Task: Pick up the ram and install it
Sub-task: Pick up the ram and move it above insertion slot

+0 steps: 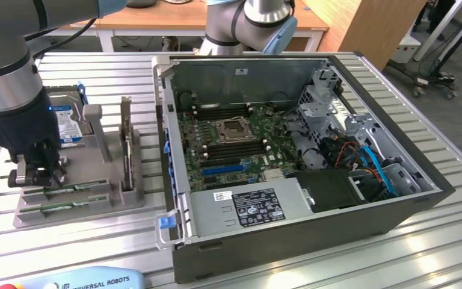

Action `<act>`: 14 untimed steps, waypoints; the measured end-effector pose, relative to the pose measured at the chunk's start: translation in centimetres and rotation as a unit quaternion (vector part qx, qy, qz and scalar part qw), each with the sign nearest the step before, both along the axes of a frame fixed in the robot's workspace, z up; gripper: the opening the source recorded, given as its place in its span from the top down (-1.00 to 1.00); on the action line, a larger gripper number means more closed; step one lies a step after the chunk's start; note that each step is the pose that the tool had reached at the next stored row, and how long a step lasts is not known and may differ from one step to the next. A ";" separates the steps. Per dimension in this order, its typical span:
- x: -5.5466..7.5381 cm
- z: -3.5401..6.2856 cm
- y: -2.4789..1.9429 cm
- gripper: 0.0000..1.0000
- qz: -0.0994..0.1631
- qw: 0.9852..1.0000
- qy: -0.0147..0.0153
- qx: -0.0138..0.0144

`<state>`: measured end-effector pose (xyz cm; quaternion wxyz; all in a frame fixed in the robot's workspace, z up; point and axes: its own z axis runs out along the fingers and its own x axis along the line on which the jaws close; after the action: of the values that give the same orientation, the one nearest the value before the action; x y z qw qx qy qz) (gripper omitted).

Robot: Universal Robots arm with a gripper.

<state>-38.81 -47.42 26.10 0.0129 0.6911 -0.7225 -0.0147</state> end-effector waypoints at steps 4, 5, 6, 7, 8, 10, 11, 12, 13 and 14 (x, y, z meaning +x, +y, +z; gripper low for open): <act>0.0 -0.14 0.00 0.41 0.000 1.000 0.000 0.000; 0.0 -0.16 0.00 0.41 0.000 1.000 0.000 0.000; 0.0 -0.18 0.00 0.41 0.000 1.000 0.000 0.000; 0.0 -0.20 0.00 0.41 0.000 1.000 0.000 0.000; 0.0 -0.22 0.00 0.41 0.000 1.000 0.000 0.000; 0.0 -0.27 0.00 0.41 0.000 1.000 0.000 -0.001; 0.0 -0.28 0.00 0.41 0.000 1.000 0.000 -0.001; 0.0 -0.29 0.00 0.41 0.000 1.000 0.000 -0.001; 0.0 -0.31 0.00 0.41 0.000 1.000 0.000 -0.001; 0.0 -0.35 0.00 0.41 0.000 1.000 0.000 -0.001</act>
<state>-38.81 -47.42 25.76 0.0139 0.6911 -0.7225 -0.0136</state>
